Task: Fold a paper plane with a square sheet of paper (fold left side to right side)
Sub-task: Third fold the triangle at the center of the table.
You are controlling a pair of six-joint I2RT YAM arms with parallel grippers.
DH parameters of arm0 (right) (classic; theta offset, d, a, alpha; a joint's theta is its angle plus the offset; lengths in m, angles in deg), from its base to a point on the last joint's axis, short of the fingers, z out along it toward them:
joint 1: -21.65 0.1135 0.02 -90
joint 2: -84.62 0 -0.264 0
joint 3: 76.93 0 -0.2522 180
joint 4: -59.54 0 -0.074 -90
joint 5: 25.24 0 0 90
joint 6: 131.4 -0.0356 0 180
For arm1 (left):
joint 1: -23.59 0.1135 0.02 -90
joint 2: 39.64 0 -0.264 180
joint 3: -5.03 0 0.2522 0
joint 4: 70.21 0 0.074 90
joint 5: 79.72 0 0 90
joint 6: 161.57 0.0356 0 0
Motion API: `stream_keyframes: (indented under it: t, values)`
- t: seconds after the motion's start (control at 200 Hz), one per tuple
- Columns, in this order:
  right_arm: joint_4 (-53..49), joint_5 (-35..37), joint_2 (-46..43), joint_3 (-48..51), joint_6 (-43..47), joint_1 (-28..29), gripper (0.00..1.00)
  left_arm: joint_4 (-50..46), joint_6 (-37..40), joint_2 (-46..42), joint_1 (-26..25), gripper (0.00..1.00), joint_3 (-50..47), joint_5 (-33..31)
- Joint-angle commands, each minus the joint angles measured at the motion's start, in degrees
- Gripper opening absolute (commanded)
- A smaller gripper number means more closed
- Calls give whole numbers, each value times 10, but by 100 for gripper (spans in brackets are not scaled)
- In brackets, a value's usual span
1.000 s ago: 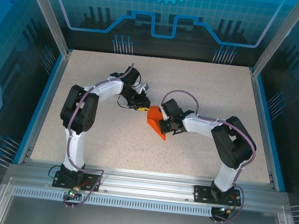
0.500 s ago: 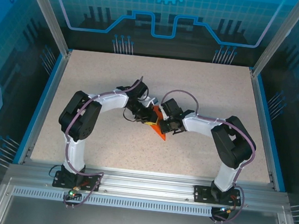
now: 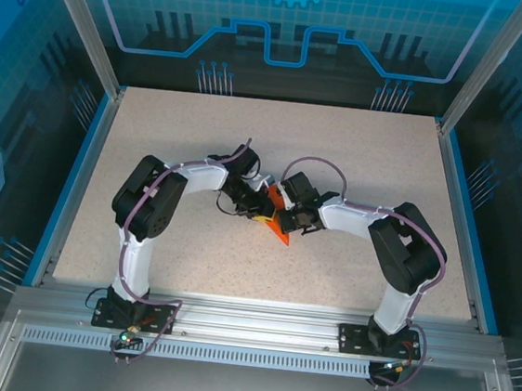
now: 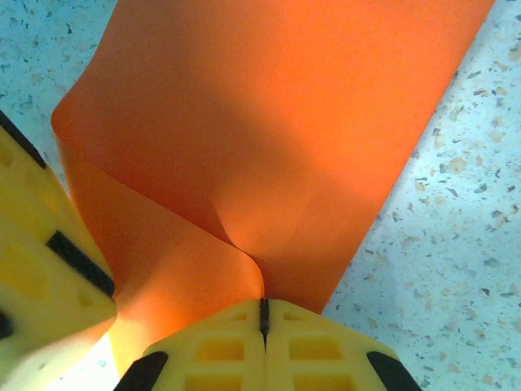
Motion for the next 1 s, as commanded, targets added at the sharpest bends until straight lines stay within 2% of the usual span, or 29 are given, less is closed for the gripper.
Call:
stream_keyframes:
  t: [0.0,0.87,0.955,0.995]
  values:
    - [-46,-21,27,5,9,-1,0,-8,-7,10,-1,17,-5,-15]
    - [-49,-32,17,-9,2,-7,0,-31,-7,37,-1,16,-15,-68]
    - [-45,-48,3,-17,-6,-16,4,-34,-6,38,-1,15,-17,-75]
    - [-43,-57,-4,-21,-9,-23,8,-36,-5,40,-1,15,-18,-76]
